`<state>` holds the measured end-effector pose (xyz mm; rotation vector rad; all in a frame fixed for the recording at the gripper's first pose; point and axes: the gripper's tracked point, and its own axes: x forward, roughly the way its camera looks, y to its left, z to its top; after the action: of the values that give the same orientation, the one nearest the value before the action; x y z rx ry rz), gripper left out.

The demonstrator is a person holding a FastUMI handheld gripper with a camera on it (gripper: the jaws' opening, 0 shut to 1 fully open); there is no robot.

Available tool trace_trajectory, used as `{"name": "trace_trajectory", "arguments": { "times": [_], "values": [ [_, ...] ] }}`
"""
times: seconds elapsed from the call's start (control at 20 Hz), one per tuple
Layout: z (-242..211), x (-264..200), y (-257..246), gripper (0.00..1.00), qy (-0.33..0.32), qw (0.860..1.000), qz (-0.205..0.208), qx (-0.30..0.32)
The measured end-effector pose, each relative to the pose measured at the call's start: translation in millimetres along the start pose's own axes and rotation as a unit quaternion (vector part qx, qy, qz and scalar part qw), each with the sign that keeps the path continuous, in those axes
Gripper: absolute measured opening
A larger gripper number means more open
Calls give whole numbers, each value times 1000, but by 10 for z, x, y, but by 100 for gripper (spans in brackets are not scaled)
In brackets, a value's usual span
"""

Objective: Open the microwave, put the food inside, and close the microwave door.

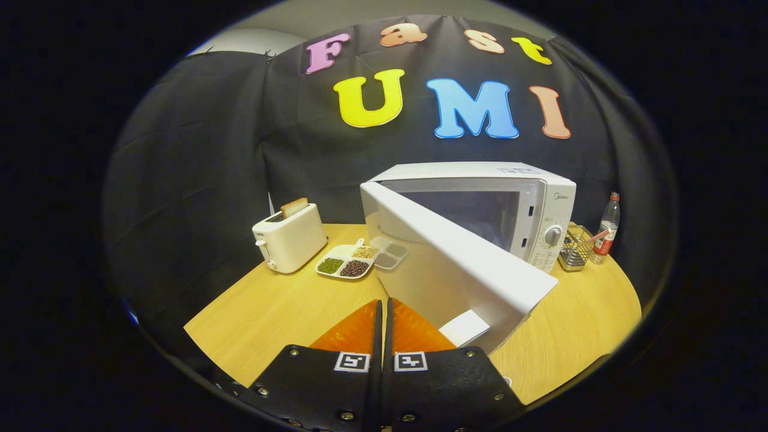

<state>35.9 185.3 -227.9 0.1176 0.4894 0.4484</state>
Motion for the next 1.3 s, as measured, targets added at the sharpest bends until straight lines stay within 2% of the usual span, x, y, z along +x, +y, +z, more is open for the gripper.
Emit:
{"name": "trace_trajectory", "arguments": {
  "times": [0.65, 0.95, 1.3],
  "values": [
    [291, 264, -831, 1, -12, 998, -55, 39],
    [426, 472, -1224, 1, -15, 995, -85, 53],
    [595, 775, -1526, 1, -20, 993, -101, 56]
  ]
}}
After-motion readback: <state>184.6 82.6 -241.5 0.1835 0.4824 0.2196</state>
